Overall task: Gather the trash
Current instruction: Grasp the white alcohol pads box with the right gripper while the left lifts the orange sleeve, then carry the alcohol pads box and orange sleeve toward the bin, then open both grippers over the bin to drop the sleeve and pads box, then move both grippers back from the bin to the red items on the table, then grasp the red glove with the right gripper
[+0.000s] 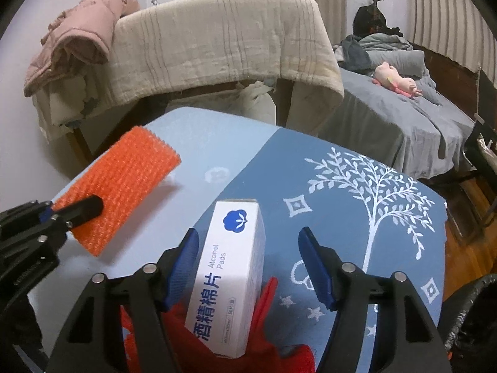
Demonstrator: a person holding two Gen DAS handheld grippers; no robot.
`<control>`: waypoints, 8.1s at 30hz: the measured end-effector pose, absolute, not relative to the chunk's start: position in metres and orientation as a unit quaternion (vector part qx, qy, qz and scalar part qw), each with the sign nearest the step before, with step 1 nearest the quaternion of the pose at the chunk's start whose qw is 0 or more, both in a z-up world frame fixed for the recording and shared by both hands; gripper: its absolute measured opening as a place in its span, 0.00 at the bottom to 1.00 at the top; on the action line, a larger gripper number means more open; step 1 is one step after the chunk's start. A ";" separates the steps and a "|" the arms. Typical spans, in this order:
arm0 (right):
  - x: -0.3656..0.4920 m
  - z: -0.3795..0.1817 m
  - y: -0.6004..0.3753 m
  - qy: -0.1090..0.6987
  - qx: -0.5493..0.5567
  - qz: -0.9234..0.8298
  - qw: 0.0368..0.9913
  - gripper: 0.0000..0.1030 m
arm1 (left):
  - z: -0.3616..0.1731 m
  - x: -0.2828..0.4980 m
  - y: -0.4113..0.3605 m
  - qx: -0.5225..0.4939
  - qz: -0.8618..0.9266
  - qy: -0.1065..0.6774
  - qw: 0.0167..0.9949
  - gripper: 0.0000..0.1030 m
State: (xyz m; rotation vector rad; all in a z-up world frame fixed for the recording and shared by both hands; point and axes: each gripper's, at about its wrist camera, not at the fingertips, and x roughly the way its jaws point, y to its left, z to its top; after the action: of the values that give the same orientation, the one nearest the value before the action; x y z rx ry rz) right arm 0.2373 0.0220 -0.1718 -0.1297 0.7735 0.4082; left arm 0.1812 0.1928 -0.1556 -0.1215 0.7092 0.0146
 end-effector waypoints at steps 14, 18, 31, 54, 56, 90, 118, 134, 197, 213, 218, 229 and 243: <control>0.229 -0.155 0.024 0.378 -0.038 0.256 0.889 0.29 | -0.143 0.170 0.186 -0.059 0.001 0.333 0.941 0.11; 0.223 -0.135 0.019 0.356 -0.023 0.264 0.896 0.29 | -0.135 0.165 0.181 -0.060 -0.003 0.325 0.944 0.11; 0.201 -0.077 -0.010 0.295 0.006 0.265 0.918 0.29 | -0.090 0.139 0.160 -0.055 -0.001 0.287 0.956 0.11; 0.135 -0.048 -0.128 0.267 0.024 0.185 0.945 0.29 | -0.055 0.102 0.064 -0.042 -0.074 0.259 0.962 0.11; 0.128 -0.049 -0.141 0.267 0.026 0.176 0.947 0.29 | -0.054 0.100 0.056 -0.043 -0.082 0.258 0.962 0.11; 0.049 -0.056 -0.291 0.260 0.044 0.019 0.965 0.29 | -0.048 0.069 -0.103 0.009 -0.245 0.246 0.938 0.11; 0.040 -0.081 -0.355 0.288 0.065 -0.044 0.954 0.29 | -0.097 0.091 -0.183 0.041 -0.331 0.293 0.896 0.11; 0.041 -0.085 -0.362 0.290 0.065 -0.062 0.953 0.71 | -0.103 0.103 -0.160 0.024 -0.302 0.304 0.903 0.57; 0.158 -0.189 -0.054 0.387 -0.022 0.186 0.903 0.91 | -0.139 0.079 0.157 -0.031 0.055 0.314 0.947 0.88; 0.166 -0.209 -0.028 0.425 -0.044 0.236 0.873 0.39 | -0.151 0.083 0.164 -0.041 0.060 0.326 0.942 0.88; 0.159 -0.206 -0.022 0.422 -0.047 0.254 0.869 0.14 | -0.150 0.081 0.162 -0.040 0.057 0.326 0.943 0.88; 0.154 -0.161 -0.063 0.381 -0.007 0.237 0.893 0.12 | -0.147 0.081 0.148 -0.035 0.043 0.325 0.944 0.88; 0.160 -0.146 -0.116 0.368 0.017 0.181 0.912 0.12 | -0.164 0.113 0.111 -0.034 0.000 0.349 0.937 0.88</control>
State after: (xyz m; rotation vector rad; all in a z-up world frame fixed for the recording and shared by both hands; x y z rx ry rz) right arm 0.1597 -0.1158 -0.1461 0.0356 0.7587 0.3727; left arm 0.1128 0.1106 -0.1641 -0.0688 0.7128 -0.0008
